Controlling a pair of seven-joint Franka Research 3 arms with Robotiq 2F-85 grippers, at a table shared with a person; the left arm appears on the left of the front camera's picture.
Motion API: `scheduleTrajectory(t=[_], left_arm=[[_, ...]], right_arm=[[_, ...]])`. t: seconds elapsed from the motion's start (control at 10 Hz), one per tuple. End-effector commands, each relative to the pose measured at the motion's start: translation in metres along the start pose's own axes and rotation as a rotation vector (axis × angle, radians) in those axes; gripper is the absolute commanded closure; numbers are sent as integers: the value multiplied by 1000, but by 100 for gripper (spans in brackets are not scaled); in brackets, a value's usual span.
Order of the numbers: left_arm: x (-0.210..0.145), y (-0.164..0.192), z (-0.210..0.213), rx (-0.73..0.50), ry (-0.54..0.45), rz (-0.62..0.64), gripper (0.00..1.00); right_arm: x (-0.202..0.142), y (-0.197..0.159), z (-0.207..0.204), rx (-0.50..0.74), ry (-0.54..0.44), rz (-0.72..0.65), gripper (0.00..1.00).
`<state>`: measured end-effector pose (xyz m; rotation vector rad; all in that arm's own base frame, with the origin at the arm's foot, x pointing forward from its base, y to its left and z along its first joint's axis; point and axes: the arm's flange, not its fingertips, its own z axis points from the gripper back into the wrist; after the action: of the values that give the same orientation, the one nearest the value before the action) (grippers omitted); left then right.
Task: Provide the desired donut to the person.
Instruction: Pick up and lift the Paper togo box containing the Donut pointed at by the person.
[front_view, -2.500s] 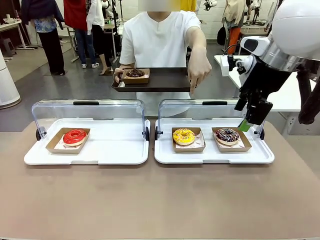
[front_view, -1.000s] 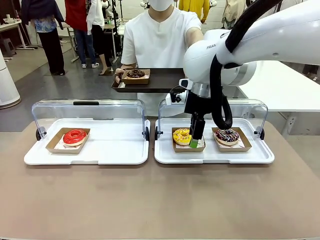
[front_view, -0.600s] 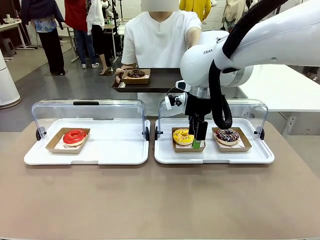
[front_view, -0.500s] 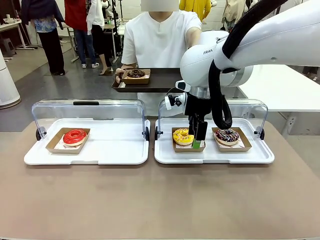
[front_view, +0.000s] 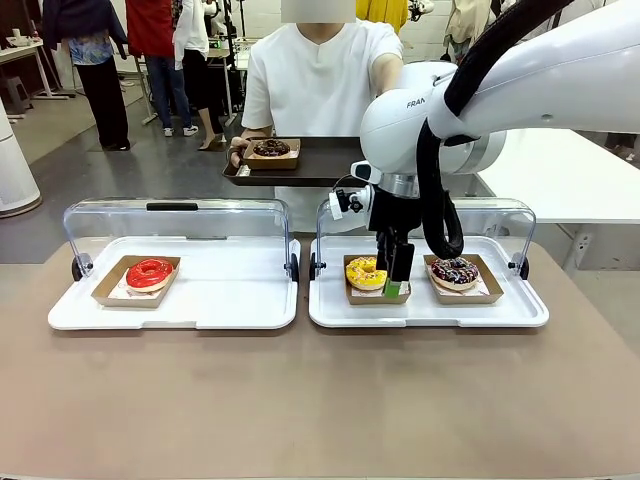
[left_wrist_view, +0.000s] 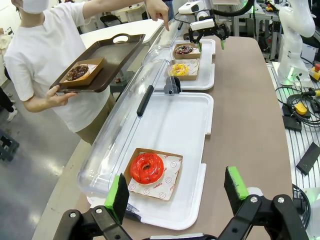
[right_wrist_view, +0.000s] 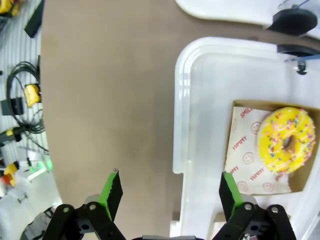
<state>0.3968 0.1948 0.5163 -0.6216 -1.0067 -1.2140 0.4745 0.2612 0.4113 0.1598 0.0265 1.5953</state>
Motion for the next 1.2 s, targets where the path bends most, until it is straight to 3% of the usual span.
scheduleTrajectory(t=[0.0, 0.6, 1.1], left_arm=[[1, -1, 2, 0, 0, -3, 0], [1, -1, 2, 0, 0, -3, 0], [1, -1, 2, 0, 0, -3, 0]], right_arm=[[-5, -3, -15, -50, 30, 11, 0], [-36, -21, -42, -155, 67, 9, 0], [-45, -48, -52, -129, 45, -66, 0]])
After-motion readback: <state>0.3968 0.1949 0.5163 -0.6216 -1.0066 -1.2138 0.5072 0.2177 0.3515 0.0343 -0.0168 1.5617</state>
